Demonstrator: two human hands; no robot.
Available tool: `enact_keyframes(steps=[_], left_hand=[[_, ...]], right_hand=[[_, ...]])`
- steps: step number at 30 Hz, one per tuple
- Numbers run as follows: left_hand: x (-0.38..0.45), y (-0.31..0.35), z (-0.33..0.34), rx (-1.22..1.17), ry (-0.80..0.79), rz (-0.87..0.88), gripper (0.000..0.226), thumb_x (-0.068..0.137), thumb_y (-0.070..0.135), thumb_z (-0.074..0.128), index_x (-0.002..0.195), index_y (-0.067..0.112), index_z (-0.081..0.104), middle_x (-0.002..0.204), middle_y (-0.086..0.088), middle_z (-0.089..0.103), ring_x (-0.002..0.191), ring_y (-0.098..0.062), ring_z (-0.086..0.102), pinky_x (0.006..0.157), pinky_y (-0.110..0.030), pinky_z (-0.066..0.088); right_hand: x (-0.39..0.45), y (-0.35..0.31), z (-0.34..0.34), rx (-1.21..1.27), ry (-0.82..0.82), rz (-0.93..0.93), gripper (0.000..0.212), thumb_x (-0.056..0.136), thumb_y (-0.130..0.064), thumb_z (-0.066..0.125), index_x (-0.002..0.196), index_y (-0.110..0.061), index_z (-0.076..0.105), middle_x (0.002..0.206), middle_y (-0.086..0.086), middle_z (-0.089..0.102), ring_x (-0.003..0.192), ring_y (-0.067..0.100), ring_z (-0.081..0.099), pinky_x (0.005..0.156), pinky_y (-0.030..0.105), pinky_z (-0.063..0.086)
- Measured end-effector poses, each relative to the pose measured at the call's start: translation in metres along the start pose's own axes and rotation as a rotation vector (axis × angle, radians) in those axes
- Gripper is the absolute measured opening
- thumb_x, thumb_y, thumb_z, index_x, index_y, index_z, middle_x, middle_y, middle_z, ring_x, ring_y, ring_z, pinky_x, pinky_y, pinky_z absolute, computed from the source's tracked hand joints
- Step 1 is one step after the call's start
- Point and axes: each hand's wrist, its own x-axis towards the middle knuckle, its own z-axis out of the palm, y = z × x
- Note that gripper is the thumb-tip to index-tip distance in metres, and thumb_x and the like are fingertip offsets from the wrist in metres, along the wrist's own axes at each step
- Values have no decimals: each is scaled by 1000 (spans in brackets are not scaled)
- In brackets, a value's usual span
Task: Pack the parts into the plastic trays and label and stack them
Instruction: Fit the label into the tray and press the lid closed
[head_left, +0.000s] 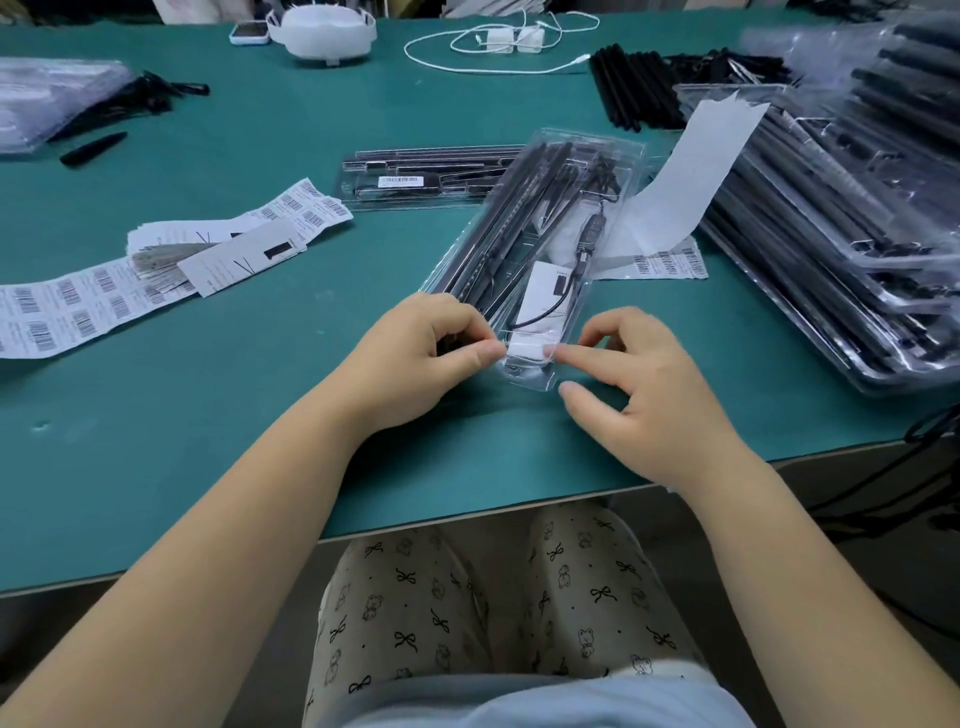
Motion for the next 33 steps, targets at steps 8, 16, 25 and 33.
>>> enact_keyframes(steps=[8,16,25,33], left_hand=[[-3,3,1,35,-5,41,9,86,24,67,78,25,65,81,3,62,83,-9,48,76,-11,35],[-7,2,1,60,-10,122,6,84,26,71,81,26,66,116,7,59,109,-15,44,94,-22,35],[-4,4,9,139,-77,124,10,84,25,70,84,17,64,121,19,53,121,-18,38,97,-30,37],[-4,2,12,-3,-9,63,9,89,23,62,81,23,58,119,27,52,116,-12,37,90,-10,33]], right_hand=[[5,-2,3,-413,-299,90,60,88,-58,6,145,-46,24,84,-8,29,85,12,25,77,30,13],[9,-3,8,-355,-288,127,68,83,-66,14,145,-41,27,88,-9,33,91,13,29,85,33,20],[-1,0,3,64,97,345,47,60,-51,79,101,-29,72,74,-28,58,77,-7,57,71,11,41],[-1,4,-3,160,47,266,35,78,-40,72,111,-30,70,74,-8,56,71,6,50,66,8,35]])
